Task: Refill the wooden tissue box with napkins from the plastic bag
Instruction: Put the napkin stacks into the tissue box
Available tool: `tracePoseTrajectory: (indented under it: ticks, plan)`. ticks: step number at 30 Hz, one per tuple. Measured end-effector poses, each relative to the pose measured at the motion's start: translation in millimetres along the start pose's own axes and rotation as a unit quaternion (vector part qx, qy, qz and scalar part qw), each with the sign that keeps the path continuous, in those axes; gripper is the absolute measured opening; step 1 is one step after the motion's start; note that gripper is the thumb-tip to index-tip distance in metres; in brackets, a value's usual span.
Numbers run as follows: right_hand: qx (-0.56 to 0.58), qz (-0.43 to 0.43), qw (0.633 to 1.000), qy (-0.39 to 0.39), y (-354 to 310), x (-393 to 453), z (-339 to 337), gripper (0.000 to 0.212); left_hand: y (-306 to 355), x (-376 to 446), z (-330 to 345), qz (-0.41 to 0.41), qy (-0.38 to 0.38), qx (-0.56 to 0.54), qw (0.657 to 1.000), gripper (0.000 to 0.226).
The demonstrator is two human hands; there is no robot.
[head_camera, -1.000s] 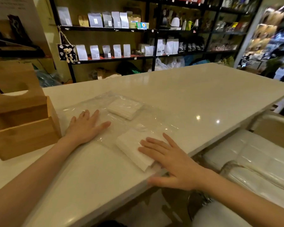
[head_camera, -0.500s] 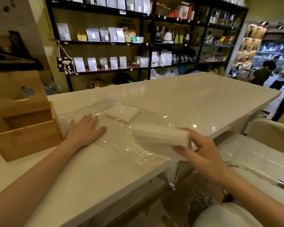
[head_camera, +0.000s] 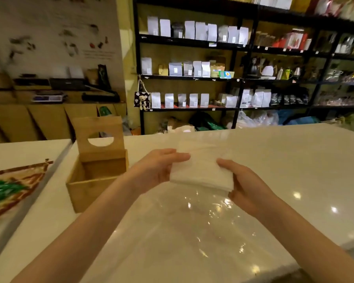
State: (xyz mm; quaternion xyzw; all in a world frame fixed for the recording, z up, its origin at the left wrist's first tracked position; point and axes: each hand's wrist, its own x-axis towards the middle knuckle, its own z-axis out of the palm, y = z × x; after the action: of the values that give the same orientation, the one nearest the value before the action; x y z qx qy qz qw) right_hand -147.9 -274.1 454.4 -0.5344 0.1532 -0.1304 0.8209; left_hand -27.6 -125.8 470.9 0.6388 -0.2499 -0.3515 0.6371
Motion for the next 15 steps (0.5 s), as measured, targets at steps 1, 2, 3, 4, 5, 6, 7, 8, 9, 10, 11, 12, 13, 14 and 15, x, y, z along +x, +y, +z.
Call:
tracePoseTrajectory:
  ticks: [1, 2, 3, 4, 5, 6, 7, 8, 9, 10, 11, 12, 13, 14, 15]
  plan:
    - [-0.013, 0.018, 1.000, -0.017, -1, 10, 5, 0.016, 0, -1, -11, -0.002, 0.017, 0.006, 1.000, 0.053]
    - [-0.027, 0.037, 0.998, -0.037, -2, 19, 11, 0.019, 1, -4, -21, -0.008, 0.033, 0.008, 0.999, 0.061]
    - [-0.038, 0.055, 0.996, -0.058, -3, 27, 18, 0.021, 1, -7, -31, -0.016, 0.048, 0.008, 0.999, 0.063]
    - [-0.047, 0.073, 0.993, -0.078, -3, 36, 26, 0.023, 2, -12, -40, -0.022, 0.062, 0.006, 0.998, 0.061]
    - [-0.053, 0.089, 0.990, -0.098, -4, 45, 35, 0.024, 4, -17, -51, -0.026, 0.077, 0.001, 0.997, 0.056]
    - [-0.056, 0.104, 0.986, -0.118, -4, 53, 44, 0.025, 8, -23, -60, -0.033, 0.094, -0.001, 0.995, 0.052]
    - [-0.060, 0.115, 0.982, -0.138, -4, 61, 54, 0.025, 11, -29, -71, -0.041, 0.113, 0.002, 0.993, 0.052]
    - [-0.067, 0.122, 0.978, -0.157, -3, 69, 64, 0.023, 14, -35, -83, -0.046, 0.127, 0.006, 0.991, 0.053]
    - [-0.080, 0.124, 0.973, -0.175, -2, 76, 74, 0.021, 16, -41, -96, -0.050, 0.135, 0.009, 0.989, 0.053]
    - [-0.099, 0.122, 0.969, -0.193, 0, 82, 83, 0.019, 19, -47, -107, -0.058, 0.143, 0.008, 0.988, 0.051]
    - [-0.120, 0.119, 0.963, -0.211, 2, 88, 93, 0.016, 21, -52, -116, -0.067, 0.156, 0.011, 0.985, 0.046]
    - [-0.143, 0.118, 0.956, -0.228, 4, 94, 103, 0.013, 22, -56, -125, -0.079, 0.178, 0.022, 0.981, 0.040]
    - [-0.170, 0.116, 0.947, -0.246, 6, 99, 111, 0.012, 23, -58, -132, -0.090, 0.206, 0.041, 0.973, 0.031]
    - [-0.198, 0.113, 0.938, -0.262, 8, 104, 120, 0.011, 25, -59, -138, -0.101, 0.237, 0.063, 0.964, 0.024]
    - [-0.222, 0.109, 0.930, -0.271, 11, 109, 127, 0.012, 25, -59, -143, -0.109, 0.265, 0.080, 0.955, 0.019]
